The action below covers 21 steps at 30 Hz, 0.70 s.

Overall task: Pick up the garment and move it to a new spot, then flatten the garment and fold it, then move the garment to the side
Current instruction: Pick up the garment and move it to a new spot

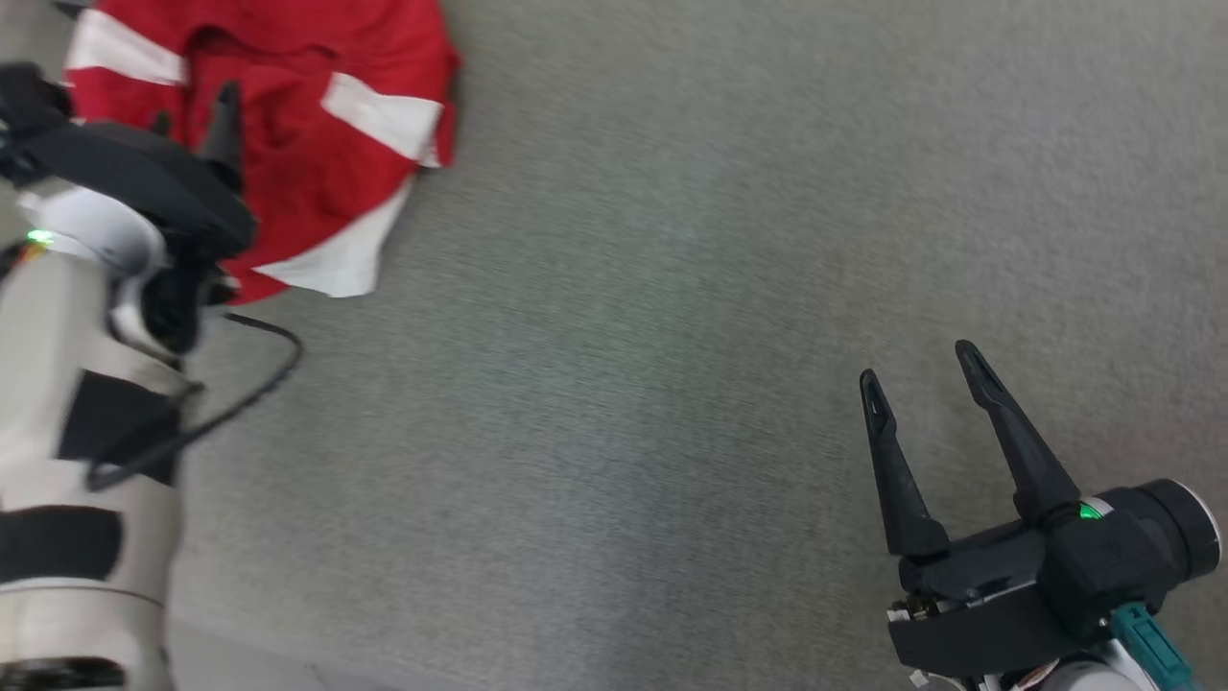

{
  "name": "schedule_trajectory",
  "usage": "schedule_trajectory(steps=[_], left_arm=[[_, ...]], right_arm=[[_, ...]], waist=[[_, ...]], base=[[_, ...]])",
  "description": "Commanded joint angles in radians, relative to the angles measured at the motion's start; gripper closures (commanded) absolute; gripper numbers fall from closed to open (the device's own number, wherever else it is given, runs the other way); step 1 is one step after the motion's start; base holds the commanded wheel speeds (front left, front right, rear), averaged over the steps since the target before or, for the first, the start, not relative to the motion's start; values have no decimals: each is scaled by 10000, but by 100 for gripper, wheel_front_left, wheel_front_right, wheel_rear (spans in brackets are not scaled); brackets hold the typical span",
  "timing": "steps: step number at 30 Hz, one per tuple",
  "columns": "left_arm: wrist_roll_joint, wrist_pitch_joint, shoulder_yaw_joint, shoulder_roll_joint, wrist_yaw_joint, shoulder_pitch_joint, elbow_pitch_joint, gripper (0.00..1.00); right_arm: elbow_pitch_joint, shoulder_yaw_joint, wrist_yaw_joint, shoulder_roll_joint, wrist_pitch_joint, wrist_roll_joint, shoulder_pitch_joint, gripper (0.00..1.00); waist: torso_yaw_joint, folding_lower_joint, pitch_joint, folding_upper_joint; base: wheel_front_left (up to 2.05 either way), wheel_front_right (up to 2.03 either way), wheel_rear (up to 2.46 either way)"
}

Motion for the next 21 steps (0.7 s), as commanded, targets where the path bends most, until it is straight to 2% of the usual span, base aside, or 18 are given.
schedule_trajectory(steps=[1,5,11,12,14,15,16,21], left_arm=[[-60,176,14,214,-42,-164,30,0],[-524,1415,285,709,18,-420,148,0],[-812,3125,454,1161,624,-529,-63,0],[-789,3318,433,1236,733,-471,-144,9],[-739,3647,377,1319,880,-325,-379,67],[-770,3771,380,1329,948,-252,-535,86],[-800,3908,370,1347,991,-167,-712,100],[-764,4557,302,1672,1224,210,-1939,100]], right_arm=[[-122,26,-17,-59,-7,-63,59,0],[-394,104,-17,-31,-97,-27,159,0],[-417,189,-17,97,-352,109,-19,0],[-364,189,-17,111,-390,150,-36,0],[-273,173,-17,140,-478,187,-111,0],[-213,148,-17,154,-529,216,-139,0],[-136,149,-17,162,-585,241,-175,0],[330,302,-17,199,-833,393,-465,0]], waist=[[-1333,-4,1331,-3],[-1710,-4,1664,-3],[-2043,-4,2157,-3],[-2062,-4,2187,-3],[-2083,-4,2225,-3],[-2081,-4,2225,-3],[-2072,-4,2222,-3],[-1922,-4,1934,-3]], base=[[0,0,0],[0,0,0],[0,0,0],[0,0,0],[0,0,0],[0,0,0],[0,0,0],[0,0,0]])
